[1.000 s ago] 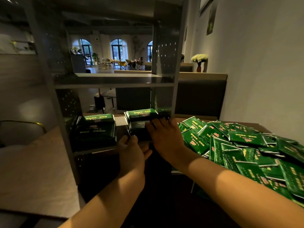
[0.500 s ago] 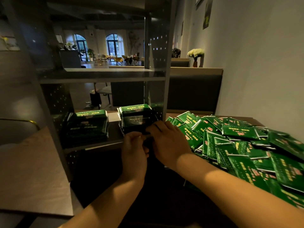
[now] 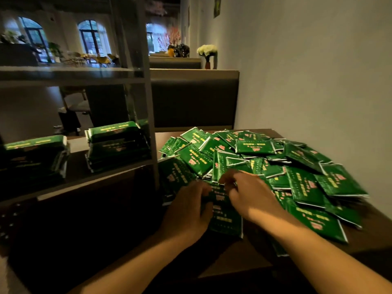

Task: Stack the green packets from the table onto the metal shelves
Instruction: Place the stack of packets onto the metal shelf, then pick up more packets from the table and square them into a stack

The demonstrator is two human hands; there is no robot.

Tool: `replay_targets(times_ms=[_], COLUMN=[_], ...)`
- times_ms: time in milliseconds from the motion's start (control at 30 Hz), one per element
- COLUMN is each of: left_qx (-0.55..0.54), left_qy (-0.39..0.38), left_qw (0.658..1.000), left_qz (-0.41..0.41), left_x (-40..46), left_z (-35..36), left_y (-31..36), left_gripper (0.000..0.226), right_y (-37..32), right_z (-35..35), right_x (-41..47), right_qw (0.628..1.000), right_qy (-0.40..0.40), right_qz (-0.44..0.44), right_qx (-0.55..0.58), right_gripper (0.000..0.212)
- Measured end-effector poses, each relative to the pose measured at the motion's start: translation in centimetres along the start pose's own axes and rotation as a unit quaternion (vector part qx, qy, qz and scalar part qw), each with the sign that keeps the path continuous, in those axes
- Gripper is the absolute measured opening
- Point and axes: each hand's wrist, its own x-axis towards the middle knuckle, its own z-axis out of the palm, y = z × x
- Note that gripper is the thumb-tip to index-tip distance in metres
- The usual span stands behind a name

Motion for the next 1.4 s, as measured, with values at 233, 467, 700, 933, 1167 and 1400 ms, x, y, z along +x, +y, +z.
replay_targets(times_ms=[233, 467, 700, 933, 1167, 1400], left_qx=[0.223, 0.276, 0.266, 0.212, 0.223, 0.238], left_qy=[-0.082, -0.107, -0.117, -0.138, -0.096, -0.105], left_qw=[0.97, 0.954, 0.937, 0.952, 0.956, 0.952], left_qz=[0.042, 0.056, 0.196, 0.176, 0.166, 0.164], left_x=[1.7, 4.4, 6.6, 6.5, 7.0, 6.5], left_z=[3.3, 3.7, 3.7, 4.2, 3.9, 3.7], left_y=[-1.4, -0.8, -1.3, -2.5, -2.2, -2.3], left_gripper=[0.061, 0.071, 0.04, 0.057, 0.052, 0.06], right_y=[5.2, 6.1, 7.1, 7.4, 6.1, 6.6], right_z=[-0.7, 0.3, 1.4, 2.2, 0.1, -2.4], right_x=[-1.5, -2.2, -1.5, -0.2, -0.8, 0.1], right_qw=[0.999, 0.999, 0.994, 0.99, 0.994, 0.981], right_qy=[0.015, 0.0, 0.03, -0.036, 0.003, 0.116], right_qz=[0.034, 0.023, 0.062, 0.12, 0.106, 0.14], right_qx=[-0.014, -0.047, -0.083, -0.069, -0.034, 0.071], right_gripper=[0.021, 0.027, 0.06, 0.086, 0.051, 0.039])
